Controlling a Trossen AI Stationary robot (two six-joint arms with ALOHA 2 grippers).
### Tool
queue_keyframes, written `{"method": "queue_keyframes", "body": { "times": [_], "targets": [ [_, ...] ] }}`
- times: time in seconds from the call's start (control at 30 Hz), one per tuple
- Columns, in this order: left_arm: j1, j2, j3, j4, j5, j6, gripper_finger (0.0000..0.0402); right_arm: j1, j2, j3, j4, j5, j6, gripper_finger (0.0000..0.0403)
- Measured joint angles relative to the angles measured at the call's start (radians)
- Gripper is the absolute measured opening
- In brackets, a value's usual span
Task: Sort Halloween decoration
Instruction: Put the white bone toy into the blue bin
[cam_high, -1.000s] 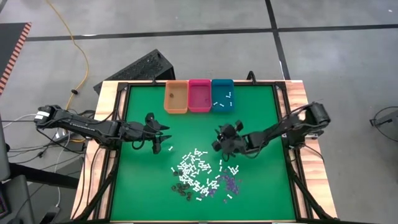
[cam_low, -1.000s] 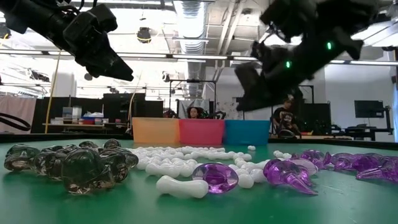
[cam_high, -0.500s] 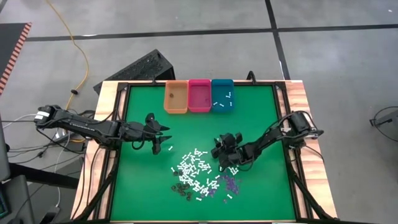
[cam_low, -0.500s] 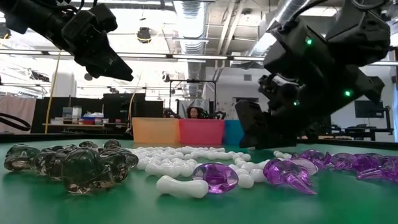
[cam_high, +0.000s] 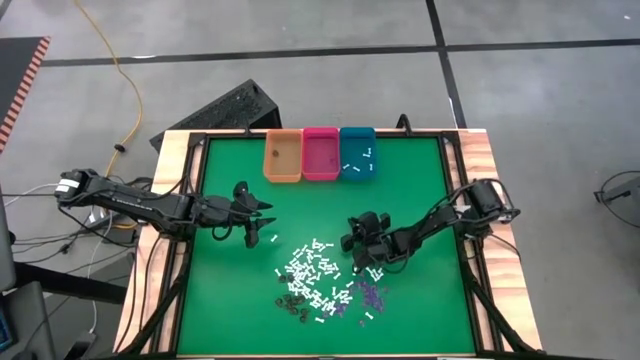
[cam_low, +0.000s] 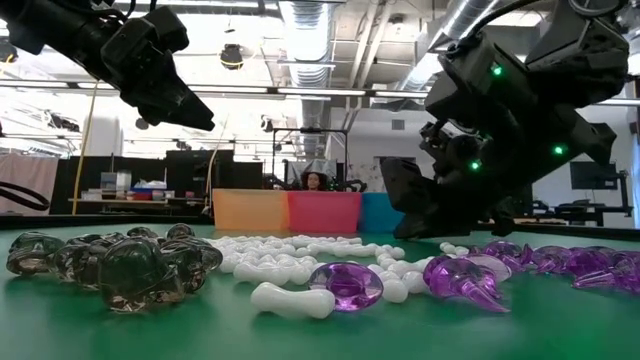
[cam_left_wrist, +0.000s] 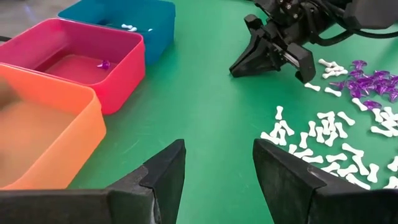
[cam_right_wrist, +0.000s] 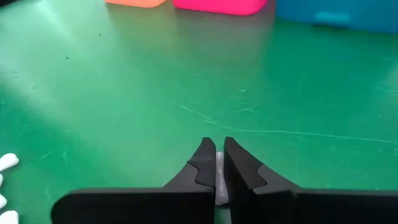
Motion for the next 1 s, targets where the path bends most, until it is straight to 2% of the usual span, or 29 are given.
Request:
{"method": "queue_keyframes", "body": {
  "times": [0.23, 0.7, 0.8, 1.0],
  "targets": [
    [0.0, 0.0, 0.0, -0.002, 0.0, 0.0, 0.0179, -0.021, -0.104, -0.002, -0.03, -0.01, -0.122, 0.0026],
    [0.0, 0.0, 0.0, -0.017, 0.0, 0.0, 0.0179, -0.174, -0.387, -0.003, -0.032, -0.009, -0.566, 0.002],
    [0.0, 0.0, 0.0, -0.016, -0.005, 0.0, 0.0179, -0.177, -0.446, -0.003, 0.034, -0.12, -0.711, 0.0027],
    [0.0, 0.0, 0.0, -0.013, 0.012, 0.002, 0.0179, -0.14, -0.456, -0.002, 0.11, -0.509, -0.808, 0.0076]
  ]
}}
